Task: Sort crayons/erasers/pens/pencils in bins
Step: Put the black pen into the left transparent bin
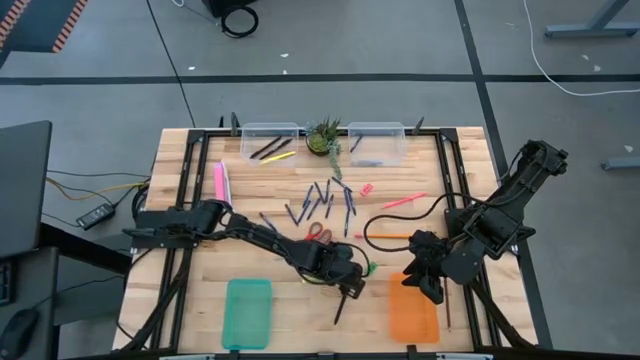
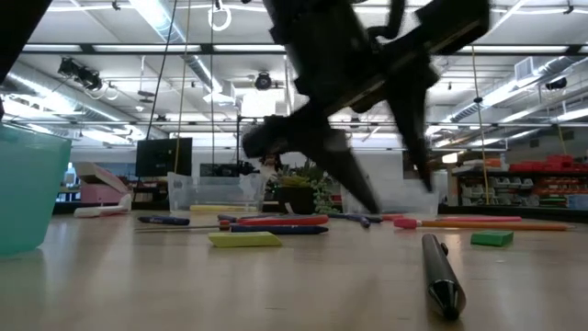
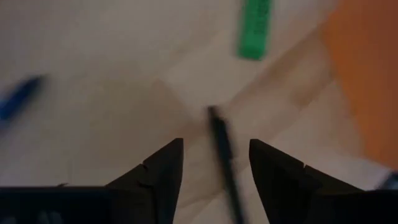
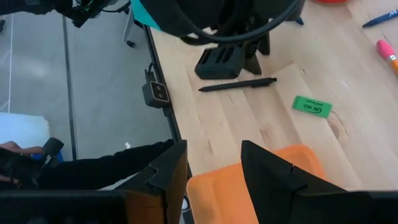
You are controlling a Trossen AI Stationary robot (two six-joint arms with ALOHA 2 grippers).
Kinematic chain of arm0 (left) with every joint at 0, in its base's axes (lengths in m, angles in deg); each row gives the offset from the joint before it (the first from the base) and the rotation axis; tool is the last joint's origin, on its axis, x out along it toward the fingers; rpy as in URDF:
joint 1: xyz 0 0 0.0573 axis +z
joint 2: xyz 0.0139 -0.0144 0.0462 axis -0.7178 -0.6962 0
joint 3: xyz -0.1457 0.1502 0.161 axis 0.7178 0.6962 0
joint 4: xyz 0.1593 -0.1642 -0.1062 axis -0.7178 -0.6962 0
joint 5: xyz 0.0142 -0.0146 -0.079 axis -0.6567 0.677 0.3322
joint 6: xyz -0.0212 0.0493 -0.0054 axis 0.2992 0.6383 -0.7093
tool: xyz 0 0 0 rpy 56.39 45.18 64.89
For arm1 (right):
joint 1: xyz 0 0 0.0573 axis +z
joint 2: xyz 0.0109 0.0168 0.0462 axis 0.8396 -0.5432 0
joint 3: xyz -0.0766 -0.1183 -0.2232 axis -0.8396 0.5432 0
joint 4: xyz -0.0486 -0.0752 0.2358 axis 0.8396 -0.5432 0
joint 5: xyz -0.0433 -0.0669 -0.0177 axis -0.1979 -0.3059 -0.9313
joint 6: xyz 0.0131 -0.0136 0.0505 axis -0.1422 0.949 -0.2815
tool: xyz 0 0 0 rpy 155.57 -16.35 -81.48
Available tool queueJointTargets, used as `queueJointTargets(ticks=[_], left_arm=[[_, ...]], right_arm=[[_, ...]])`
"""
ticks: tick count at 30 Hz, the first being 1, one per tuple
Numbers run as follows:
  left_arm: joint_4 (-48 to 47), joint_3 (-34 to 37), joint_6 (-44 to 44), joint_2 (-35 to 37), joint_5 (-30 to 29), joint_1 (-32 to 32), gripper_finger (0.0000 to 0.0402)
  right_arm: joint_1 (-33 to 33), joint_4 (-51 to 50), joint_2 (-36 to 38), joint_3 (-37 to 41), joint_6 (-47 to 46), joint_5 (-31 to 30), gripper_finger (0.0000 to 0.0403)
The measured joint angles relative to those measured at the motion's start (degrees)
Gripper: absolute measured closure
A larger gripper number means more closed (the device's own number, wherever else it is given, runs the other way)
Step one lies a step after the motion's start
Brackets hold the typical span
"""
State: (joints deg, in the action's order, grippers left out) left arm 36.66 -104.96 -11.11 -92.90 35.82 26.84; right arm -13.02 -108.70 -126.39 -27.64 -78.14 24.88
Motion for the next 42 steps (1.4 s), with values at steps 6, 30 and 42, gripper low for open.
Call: queueJointTargets(ticks=[6,30,42], left_arm=[[2.84,0.01,-1.36,-0.82,0.43,-2.24,0.0226],[5.35,-0.27,-3.02,-4.56,-2.97,-5.3,0.023],[-2.13,-0.33,2.86,-4.64,-2.07,-4.39,0.023]], right_arm=[[0.0,-0.36,0.0,0.02,-0.25,-0.03,0.0245],[0.0,-0.67,0.0,0.04,-2.89,-0.02,0.0245],[-0.02,-0.73,-0.02,0.04,-2.89,-0.01,0.0245]])
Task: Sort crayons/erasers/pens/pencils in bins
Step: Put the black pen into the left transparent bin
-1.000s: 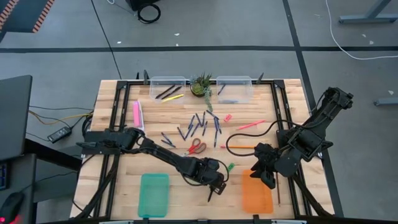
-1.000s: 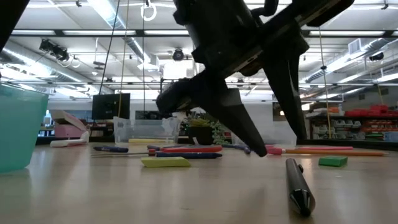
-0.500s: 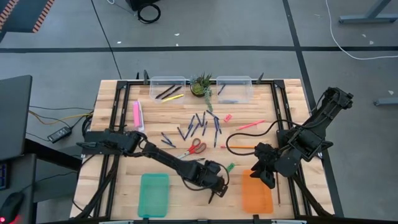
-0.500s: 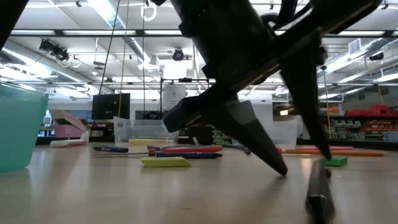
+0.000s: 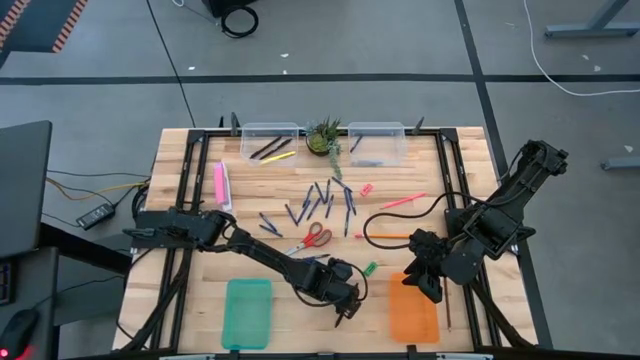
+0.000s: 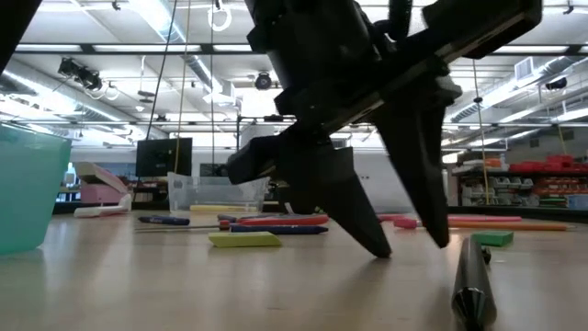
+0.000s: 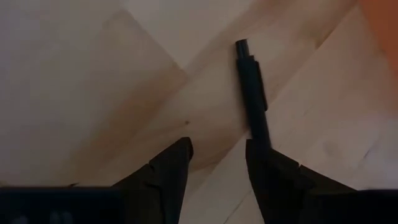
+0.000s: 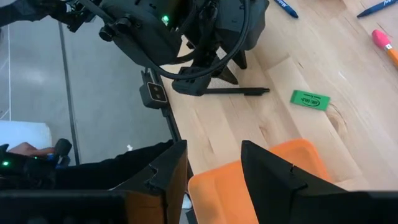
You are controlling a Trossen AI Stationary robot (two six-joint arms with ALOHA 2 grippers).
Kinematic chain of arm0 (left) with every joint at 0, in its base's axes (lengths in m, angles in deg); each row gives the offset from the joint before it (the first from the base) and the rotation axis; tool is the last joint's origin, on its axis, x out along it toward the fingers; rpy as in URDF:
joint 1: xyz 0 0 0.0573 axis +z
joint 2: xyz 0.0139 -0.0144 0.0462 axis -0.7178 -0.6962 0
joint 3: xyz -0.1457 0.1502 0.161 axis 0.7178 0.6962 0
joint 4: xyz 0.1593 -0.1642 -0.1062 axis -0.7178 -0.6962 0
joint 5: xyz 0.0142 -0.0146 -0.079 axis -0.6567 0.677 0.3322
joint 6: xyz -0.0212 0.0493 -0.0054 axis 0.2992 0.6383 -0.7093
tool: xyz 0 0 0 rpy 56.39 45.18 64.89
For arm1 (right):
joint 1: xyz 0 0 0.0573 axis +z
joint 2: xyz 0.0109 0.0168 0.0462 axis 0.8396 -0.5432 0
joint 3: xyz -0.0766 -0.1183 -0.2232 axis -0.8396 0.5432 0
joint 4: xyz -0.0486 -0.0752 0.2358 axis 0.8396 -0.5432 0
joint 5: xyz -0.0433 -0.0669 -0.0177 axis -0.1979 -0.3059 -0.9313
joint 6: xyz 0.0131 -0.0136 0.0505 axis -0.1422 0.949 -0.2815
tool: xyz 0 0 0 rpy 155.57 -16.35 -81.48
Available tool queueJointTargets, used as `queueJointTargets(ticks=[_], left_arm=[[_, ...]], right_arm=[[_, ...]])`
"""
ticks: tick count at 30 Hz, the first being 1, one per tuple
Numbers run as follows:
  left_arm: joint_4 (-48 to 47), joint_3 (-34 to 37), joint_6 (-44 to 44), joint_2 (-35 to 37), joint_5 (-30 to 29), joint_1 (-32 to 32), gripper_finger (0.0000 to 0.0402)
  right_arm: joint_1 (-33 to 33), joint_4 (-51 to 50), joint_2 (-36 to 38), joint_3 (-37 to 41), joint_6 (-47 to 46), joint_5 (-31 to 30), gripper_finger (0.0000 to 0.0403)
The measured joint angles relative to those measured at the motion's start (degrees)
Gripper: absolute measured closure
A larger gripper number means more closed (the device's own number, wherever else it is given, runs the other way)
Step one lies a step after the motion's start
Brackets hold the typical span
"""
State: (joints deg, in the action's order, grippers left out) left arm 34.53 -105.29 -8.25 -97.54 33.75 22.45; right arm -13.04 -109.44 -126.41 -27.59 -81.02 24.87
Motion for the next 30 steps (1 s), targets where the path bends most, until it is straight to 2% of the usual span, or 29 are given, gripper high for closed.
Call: queueJointTargets(ticks=[5,7,10,13,15,20,22,24,27,30], left_arm=[[-2.79,-4.4,1.59,-0.43,-0.69,0.15,0.023],[-3.77,-7.42,3.88,-0.9,-4.26,-0.12,0.023],[-3.29,-11.47,12.08,-0.51,-9.8,-0.52,0.0235],[-2.85,-12.36,23.69,-0.23,-10.7,-0.79,0.0247],[-4.75,-12.13,27.34,-0.56,-10.54,-0.87,0.0255],[-5.05,-12.18,18.16,-0.68,-8.18,-0.27,0.0264],[-1.61,-12.23,19.01,-0.72,-8.86,-0.5,0.0262],[2.02,-12.39,23.54,-0.89,-9.38,-1.05,0.0261],[2.51,-12.37,30.43,-0.98,-7.74,-2.3,0.0264],[-0.92,-12.37,25.53,-1.01,-6.16,-2.93,0.027]], right_arm=[[0.02,-0.01,0.02,0.01,0.02,0.0,0.0245],[0.01,-0.2,0.02,0.01,0.08,0.0,0.0245],[0.01,-0.21,0.02,0.0,0.86,0.0,0.0245],[0.0,-0.24,0.02,0.01,1.77,0.0,0.0245],[0.02,-0.27,0.02,0.0,1.75,0.0,0.0245],[0.01,-0.3,0.02,0.0,1.49,-0.01,0.0245],[0.02,-0.31,0.02,0.0,1.46,-0.33,0.0245],[0.0,-0.31,0.02,0.0,1.6,-0.44,0.0245],[0.02,-0.31,0.02,0.0,3.56,-0.25,0.0245],[0.02,-0.31,0.02,0.0,4.47,0.48,0.0245]])
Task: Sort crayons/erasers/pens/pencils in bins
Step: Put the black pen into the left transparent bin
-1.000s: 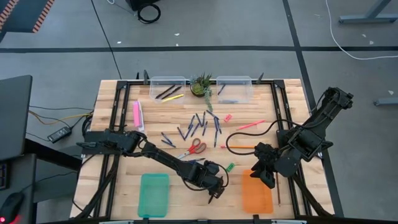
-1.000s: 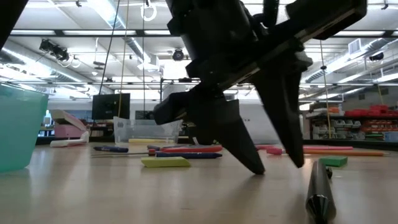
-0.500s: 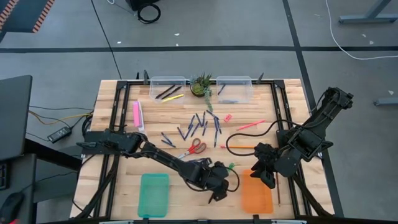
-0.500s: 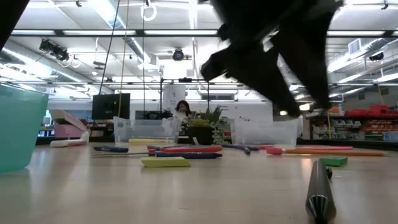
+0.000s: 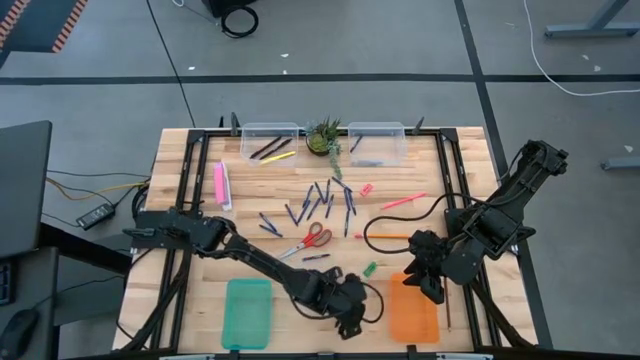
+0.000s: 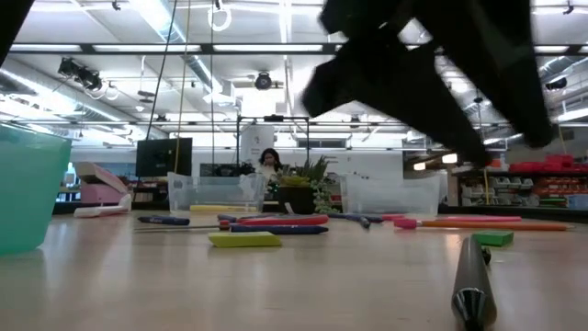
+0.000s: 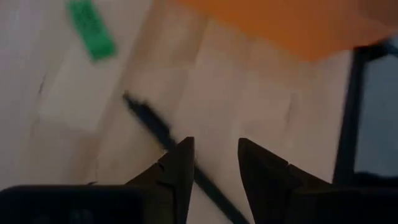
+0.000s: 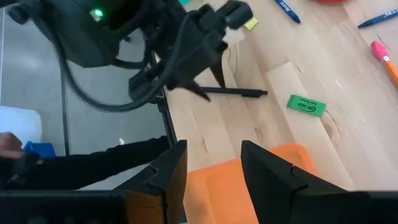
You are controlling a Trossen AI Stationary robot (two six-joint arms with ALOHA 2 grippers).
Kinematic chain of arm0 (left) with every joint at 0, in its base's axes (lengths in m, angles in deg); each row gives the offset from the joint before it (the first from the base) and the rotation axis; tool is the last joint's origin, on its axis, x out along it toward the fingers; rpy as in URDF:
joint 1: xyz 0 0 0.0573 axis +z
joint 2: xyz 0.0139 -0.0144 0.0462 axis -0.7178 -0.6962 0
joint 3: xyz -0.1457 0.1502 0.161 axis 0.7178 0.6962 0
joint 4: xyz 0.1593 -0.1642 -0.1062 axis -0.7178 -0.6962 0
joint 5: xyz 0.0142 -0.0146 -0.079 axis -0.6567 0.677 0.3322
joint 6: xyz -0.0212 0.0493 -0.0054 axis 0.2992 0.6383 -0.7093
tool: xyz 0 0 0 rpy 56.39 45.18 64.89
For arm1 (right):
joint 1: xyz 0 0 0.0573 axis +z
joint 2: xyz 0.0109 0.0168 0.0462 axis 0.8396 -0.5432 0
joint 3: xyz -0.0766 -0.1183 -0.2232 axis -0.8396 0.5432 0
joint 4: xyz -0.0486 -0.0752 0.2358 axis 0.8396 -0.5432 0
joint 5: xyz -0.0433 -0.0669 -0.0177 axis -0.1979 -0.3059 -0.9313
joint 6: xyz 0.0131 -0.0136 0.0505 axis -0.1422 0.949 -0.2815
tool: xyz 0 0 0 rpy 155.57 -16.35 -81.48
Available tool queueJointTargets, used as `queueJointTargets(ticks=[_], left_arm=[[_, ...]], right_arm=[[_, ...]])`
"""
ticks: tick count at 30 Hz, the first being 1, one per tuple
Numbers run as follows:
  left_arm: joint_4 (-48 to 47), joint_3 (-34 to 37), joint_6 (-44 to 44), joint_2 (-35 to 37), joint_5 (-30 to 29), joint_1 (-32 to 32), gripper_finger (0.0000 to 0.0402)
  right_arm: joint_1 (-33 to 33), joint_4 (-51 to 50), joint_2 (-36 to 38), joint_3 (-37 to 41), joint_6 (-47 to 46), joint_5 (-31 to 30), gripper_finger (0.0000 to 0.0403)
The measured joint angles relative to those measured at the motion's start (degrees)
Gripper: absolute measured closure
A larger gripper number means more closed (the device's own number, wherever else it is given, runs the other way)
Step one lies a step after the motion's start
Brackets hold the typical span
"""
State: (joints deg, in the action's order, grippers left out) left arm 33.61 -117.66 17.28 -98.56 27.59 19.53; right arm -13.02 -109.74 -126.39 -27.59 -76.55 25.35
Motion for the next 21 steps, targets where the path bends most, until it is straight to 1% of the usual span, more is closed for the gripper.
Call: queueJointTargets(ticks=[2,4,6,8,9,11,13,16,18,21], left_arm=[[0.93,0.0,-4.15,-0.86,-0.27,0.07,0.0274],[1.97,0.15,-5.23,-1.33,-0.23,-0.01,0.0277],[5.7,-0.15,-6.15,-2.52,-0.16,-0.1,0.0279],[4.14,-0.02,-6.94,-3.27,1.73,-0.31,0.028],[4.8,-0.04,-7.76,-3.99,3.02,-0.35,0.028],[2.42,-0.03,-9.17,-5.07,4.3,-0.44,0.0281],[0.86,-0.17,-9.26,-5.18,6.18,-0.24,0.0281],[-0.28,-0.28,-8.83,-5.35,6.2,-0.13,0.0281],[-0.85,-0.31,-7.39,-5.37,6.3,0.07,0.0282],[-1.97,-0.31,-5.07,-5.37,8.08,0.56,0.0287]], right_arm=[[0.0,0.0,0.0,0.02,-0.34,-0.02,0.0245],[-0.02,0.0,0.0,0.0,-1.08,-0.78,0.0245],[-0.01,0.06,0.0,0.0,-1.48,-1.79,0.0245],[-0.02,0.07,0.0,0.0,-1.54,-1.99,0.0245],[0.0,0.09,0.0,0.0,-1.54,-1.97,0.0245],[-0.01,0.03,-0.02,0.0,-1.48,-1.97,0.0245],[-0.02,0.07,-0.01,-0.02,-1.52,-1.97,0.0245],[-0.02,0.11,0.0,-0.02,-1.52,-1.97,0.0245],[-0.02,0.04,-0.02,-0.02,-1.48,-1.97,0.0245],[-0.02,0.0,-0.02,-0.02,-1.45,-1.97,0.0245]])
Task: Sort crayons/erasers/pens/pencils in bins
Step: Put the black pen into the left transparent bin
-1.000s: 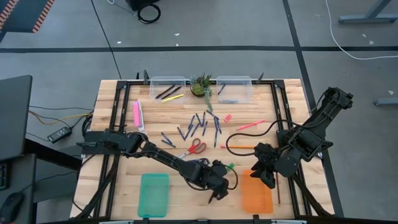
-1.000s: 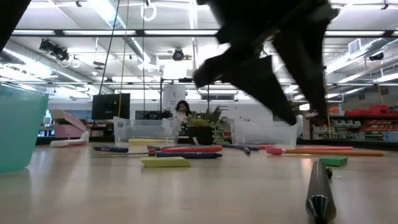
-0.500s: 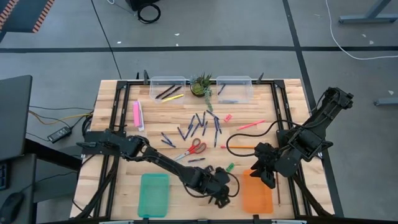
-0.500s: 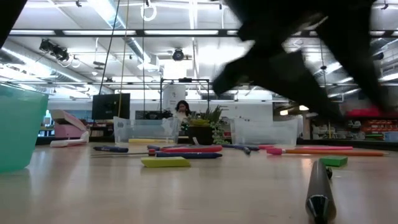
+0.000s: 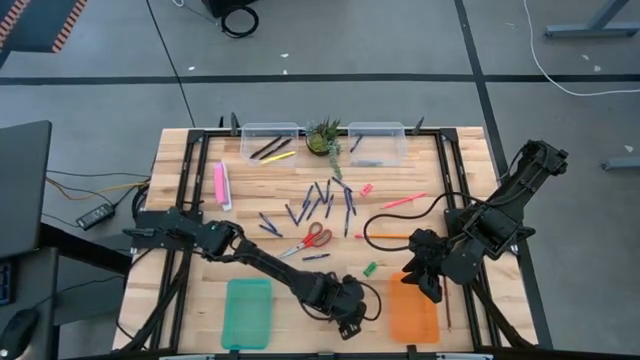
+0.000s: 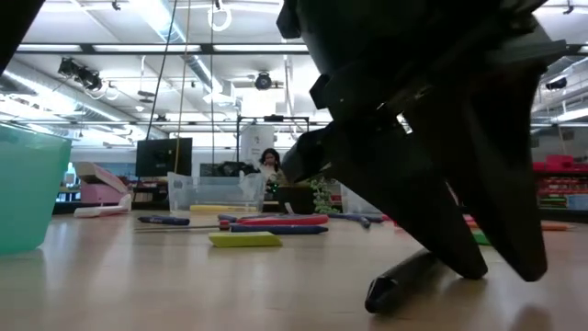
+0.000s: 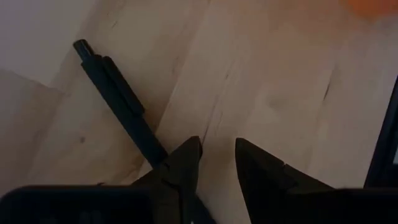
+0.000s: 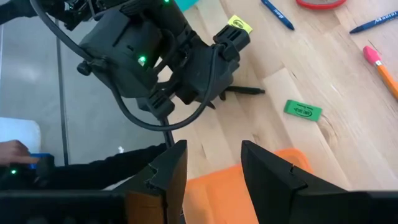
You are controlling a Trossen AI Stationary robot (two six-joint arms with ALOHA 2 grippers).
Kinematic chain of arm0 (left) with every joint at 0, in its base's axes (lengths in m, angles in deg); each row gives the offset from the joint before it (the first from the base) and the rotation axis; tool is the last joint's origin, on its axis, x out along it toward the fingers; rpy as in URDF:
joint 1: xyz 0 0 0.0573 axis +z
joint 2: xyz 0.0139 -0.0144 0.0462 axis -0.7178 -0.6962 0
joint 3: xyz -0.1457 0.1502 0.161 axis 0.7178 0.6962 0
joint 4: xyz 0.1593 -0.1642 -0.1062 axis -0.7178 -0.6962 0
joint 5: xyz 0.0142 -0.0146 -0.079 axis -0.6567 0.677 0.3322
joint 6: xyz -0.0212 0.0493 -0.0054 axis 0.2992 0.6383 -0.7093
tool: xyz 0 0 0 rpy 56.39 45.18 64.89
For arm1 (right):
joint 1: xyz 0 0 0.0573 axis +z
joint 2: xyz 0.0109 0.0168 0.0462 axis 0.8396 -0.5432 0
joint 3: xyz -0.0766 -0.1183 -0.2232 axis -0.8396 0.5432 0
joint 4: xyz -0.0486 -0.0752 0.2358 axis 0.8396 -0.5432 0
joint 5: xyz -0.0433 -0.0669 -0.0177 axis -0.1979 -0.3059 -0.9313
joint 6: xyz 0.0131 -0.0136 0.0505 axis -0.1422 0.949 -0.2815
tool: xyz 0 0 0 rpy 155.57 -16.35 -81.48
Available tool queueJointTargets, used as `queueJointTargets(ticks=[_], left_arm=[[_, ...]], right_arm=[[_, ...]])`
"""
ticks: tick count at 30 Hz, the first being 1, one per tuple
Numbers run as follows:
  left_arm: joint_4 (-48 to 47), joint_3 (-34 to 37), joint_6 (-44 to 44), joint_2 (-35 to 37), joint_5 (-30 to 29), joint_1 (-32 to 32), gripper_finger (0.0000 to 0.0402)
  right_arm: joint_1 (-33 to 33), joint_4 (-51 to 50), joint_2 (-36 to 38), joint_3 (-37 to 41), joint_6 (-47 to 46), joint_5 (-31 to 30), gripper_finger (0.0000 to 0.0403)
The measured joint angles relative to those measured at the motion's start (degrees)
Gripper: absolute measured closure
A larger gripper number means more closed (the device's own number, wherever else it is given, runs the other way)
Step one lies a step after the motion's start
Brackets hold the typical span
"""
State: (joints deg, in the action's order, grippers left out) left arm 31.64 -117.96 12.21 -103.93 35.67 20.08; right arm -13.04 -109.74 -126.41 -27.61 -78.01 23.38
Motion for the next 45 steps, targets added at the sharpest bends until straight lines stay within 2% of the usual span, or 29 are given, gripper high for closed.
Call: queueJointTargets(ticks=[5,12,16,20,30,35,38,41,45], left_arm=[[-3.78,-0.01,2.1,0.36,3.62,0.67,0.0292],[-12.45,0.24,6.6,2.27,4.02,1.3,0.0294],[-20.73,0.43,12.55,3.27,4.07,2.21,0.0294],[-25.16,0.58,16.02,4.93,3.82,3.26,0.0294],[-27.29,0.38,28.68,9.14,3.34,6.71,0.0294],[-27.01,0.35,33.28,9.2,7.62,9.49,0.0294],[-28.56,0.42,35.01,10.19,8.2,10.33,0.0294],[-28.17,0.39,37.61,13.8,6.0,9.81,0.0294],[-27.05,2.27,34.85,20.37,-2.1,7.17,0.0295]], right_arm=[[0.0,0.02,0.0,0.0,0.01,0.0,0.0245],[0.0,0.11,0.01,0.0,-0.04,-0.93,0.0245],[0.0,0.37,0.0,0.0,-0.37,-2.65,0.0245],[-0.03,0.55,0.0,0.0,-0.38,-4.59,0.0245],[-0.04,0.04,0.0,0.0,1.11,-9.15,0.0245],[-0.51,0.04,0.0,0.0,2.02,-11.12,0.0245],[-1.0,0.07,0.0,0.0,2.21,-10.78,0.0245],[-1.33,1.1,0.01,0.0,4.44,-7.95,0.0245],[-1.29,3.71,0.02,0.0,8.51,-5.46,0.0245]])
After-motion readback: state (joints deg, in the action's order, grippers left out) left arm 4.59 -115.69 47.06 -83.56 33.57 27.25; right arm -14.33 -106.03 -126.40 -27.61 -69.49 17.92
